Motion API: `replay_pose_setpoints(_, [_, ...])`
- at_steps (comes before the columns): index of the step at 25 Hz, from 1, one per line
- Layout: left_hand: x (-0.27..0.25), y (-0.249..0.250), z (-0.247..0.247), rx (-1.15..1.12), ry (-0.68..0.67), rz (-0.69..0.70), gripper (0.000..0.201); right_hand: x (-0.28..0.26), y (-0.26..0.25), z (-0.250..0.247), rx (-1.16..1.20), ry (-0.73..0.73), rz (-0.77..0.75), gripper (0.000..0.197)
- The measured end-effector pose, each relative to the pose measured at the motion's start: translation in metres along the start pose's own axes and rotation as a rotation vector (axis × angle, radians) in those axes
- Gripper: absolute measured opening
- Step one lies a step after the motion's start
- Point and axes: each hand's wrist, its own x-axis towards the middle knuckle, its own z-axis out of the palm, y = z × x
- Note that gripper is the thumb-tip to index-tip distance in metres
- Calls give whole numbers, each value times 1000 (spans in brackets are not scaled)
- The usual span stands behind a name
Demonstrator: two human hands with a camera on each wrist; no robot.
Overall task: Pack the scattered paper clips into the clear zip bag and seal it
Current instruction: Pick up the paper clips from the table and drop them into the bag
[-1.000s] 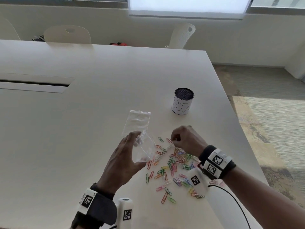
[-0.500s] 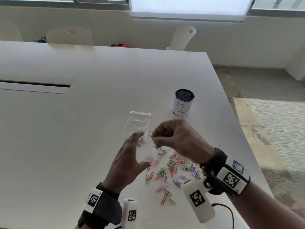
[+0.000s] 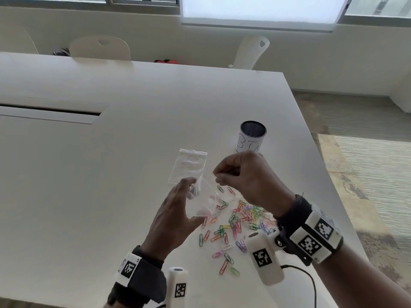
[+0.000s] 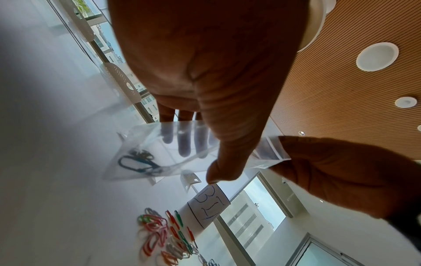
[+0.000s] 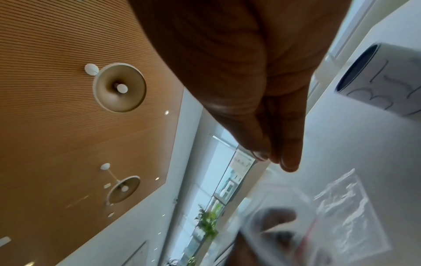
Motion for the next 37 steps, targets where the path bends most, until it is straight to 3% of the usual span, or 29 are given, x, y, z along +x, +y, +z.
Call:
replay_pose_setpoints(3, [-1, -2, -5, -21, 9, -8, 76, 18, 32, -5, -152, 41, 23, 10])
replay_pose_setpoints(9, [-4, -4, -16, -31, 37, -24, 74, 33, 93, 26, -489, -187, 62, 34])
replay_pose_setpoints(14, [-8, -8, -17, -7, 30, -31, 76, 28, 95, 44, -558, -280, 10, 43])
replay_pose_setpoints(20, [-11, -8, -17, 8, 34, -41, 78, 11, 73, 38, -515, -439, -44, 31])
replay_pose_setpoints(23, [-13, -7, -17, 18, 38, -52, 78, 9, 70, 35, -663, -431, -43, 69])
replay_pose_setpoints(25, [-14, -6, -17, 23, 40, -54, 77, 5, 71, 41, -698, -472, -31, 82])
replay_pose_setpoints(27, [-17, -5, -16, 32, 46, -60, 76, 0, 73, 51, -676, -472, -59, 75])
replay_pose_setpoints(32, [-23, -5, -14, 56, 61, -99, 75, -6, 76, 66, -576, -342, -129, 21])
replay_pose_setpoints(37, [-30, -1, -10, 60, 84, -111, 73, -5, 78, 71, -652, -295, -234, 24])
